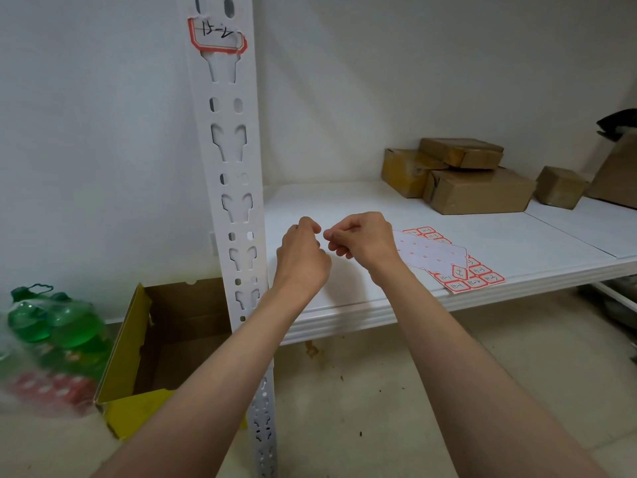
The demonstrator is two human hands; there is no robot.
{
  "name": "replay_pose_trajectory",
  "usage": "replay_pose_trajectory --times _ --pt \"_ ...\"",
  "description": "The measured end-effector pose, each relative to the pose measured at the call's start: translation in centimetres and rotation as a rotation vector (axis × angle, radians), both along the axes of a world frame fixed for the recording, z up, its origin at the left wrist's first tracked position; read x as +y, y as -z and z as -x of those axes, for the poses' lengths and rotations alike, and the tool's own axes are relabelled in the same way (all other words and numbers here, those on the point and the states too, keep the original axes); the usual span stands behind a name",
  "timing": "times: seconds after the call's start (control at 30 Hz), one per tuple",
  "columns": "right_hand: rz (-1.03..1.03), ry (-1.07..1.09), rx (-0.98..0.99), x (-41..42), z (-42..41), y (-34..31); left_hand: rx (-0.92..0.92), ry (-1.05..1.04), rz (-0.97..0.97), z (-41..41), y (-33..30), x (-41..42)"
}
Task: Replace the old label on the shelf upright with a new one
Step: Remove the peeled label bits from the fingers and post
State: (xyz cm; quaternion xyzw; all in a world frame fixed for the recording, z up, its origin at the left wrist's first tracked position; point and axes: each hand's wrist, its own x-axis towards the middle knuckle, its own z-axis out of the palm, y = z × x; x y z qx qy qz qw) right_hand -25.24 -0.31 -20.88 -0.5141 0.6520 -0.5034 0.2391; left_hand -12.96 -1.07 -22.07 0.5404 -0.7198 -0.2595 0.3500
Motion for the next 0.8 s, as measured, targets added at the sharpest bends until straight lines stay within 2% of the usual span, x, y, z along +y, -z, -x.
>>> replay_pose_trajectory --times 0.13,0.3,0.37,0.43,0.53,0.8 --pt "0.005 0.025 -0.008 -0.2 0.1 0.4 0.025 -0.021 0.015 0.2 0.1 -0.1" --pt "-0.039 0.017 -0.313 -0.2 -0.2 -0.2 0.141 -0.024 0.056 0.3 0.0 -0.2" --pt "-0.06 0.016 -0.373 0.0 -0.2 -0.7 0.18 -0.005 0.089 0.2 -0.1 0.1" --pt "-0.084 0.006 -0.398 0.4 -0.1 -1.1 0.221 -0.012 0.11 0.2 -0.1 0.3" --pt "-0.111 -0.014 -0.398 0.9 0.1 -1.5 0.186 -0.006 0.143 0.4 -0.3 0.5" --pt "-0.101 -0.003 -0.399 1.1 0.6 -1.8 0.21 -0.055 0.08 1.0 -0.2 0.3"
